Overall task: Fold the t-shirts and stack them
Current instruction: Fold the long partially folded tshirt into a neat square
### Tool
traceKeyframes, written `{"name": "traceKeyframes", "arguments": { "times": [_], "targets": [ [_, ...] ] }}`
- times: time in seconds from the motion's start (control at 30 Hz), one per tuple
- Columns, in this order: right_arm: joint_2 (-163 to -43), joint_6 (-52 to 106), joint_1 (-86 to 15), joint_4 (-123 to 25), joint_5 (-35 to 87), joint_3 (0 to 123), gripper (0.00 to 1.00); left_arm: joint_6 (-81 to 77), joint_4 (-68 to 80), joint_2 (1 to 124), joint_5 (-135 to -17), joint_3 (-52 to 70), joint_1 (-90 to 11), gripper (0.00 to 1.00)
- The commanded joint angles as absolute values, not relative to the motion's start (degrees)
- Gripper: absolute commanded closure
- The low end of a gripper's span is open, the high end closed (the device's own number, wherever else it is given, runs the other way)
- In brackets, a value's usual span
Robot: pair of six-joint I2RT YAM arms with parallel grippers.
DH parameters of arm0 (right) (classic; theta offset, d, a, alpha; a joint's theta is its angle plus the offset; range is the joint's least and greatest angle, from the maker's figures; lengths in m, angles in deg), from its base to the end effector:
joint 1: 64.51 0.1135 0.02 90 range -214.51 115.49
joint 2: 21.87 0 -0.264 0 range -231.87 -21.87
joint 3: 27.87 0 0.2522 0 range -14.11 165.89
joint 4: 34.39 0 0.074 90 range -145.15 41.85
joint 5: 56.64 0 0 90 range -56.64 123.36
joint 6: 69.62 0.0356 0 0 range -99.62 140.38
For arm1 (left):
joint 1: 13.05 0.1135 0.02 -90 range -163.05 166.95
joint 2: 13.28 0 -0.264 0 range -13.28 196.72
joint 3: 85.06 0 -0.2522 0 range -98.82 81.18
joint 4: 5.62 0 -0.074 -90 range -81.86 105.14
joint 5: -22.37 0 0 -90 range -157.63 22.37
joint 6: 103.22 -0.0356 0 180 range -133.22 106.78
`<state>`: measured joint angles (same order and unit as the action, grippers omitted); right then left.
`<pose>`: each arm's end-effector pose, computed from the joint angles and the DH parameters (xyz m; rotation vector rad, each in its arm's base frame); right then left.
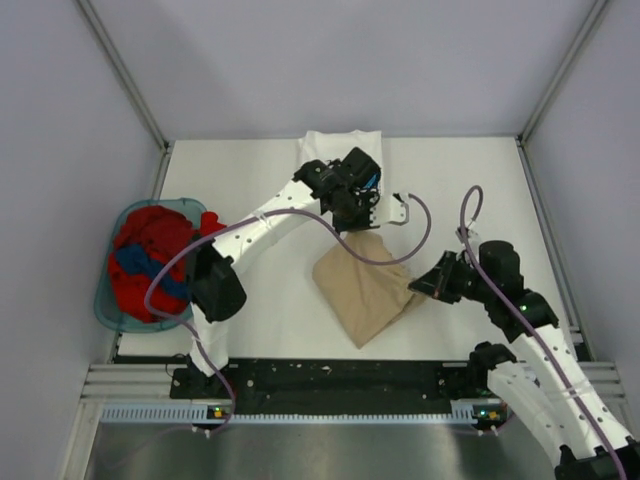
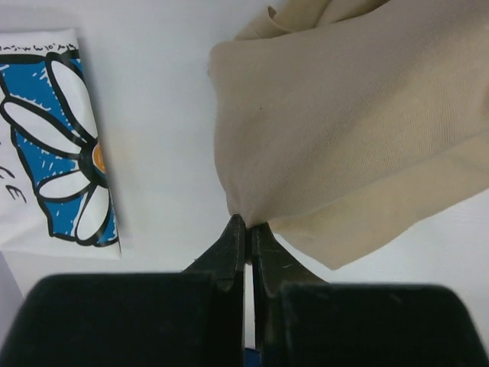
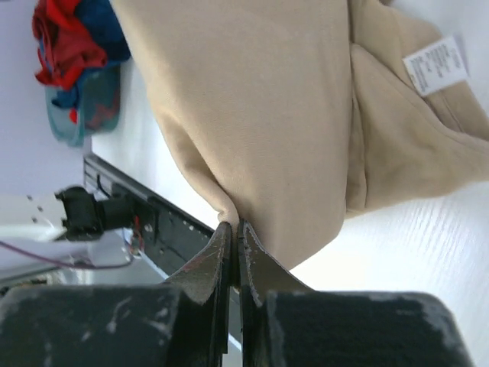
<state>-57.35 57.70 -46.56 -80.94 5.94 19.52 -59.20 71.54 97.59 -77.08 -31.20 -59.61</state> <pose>0.1269 0.0583 0.2588 0.0960 2.2975 1.0479 0.2768 -0.3008 0.3304 1.9481 1.7879 -0.2219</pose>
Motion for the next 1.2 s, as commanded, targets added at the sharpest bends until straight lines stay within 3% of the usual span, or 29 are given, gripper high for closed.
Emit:
{"name": "traceKeyframes", "arguments": {
  "times": [0.0, 0.5, 0.73, 0.87, 1.0, 1.17],
  "targets": [
    [-55.4, 65.4, -52.0, -81.5, 3.2, 17.2, 1.00, -55.8, 68.0, 99.6, -77.8, -34.9, -59.4, 1.00],
    [-56.5, 72.1, -54.0, -80.1, 29.7, 12.3, 1.00, -49.5, 52.5, 112.2, -73.6, -36.8, -60.0, 1.00],
    [-60.8, 70.9, -54.1, -68.5, 35.8, 8.2, 0.99, -48.3, 49.2, 115.5, -70.6, -36.5, -60.1, 0.99],
    [-67.1, 68.4, -54.2, -66.5, 39.7, 9.3, 0.87, -48.4, 47.3, 116.3, -68.2, -35.7, -60.0, 0.85],
    [-73.4, 62.0, -55.8, -61.3, 41.3, 11.4, 0.61, -47.1, 43.6, 116.9, -61.4, -35.4, -60.0, 0.49],
    [-81.4, 51.7, -58.4, -68.0, 39.2, 22.6, 0.52, -45.6, 43.8, 115.9, -55.1, -39.5, -58.6, 0.27]
  ]
}}
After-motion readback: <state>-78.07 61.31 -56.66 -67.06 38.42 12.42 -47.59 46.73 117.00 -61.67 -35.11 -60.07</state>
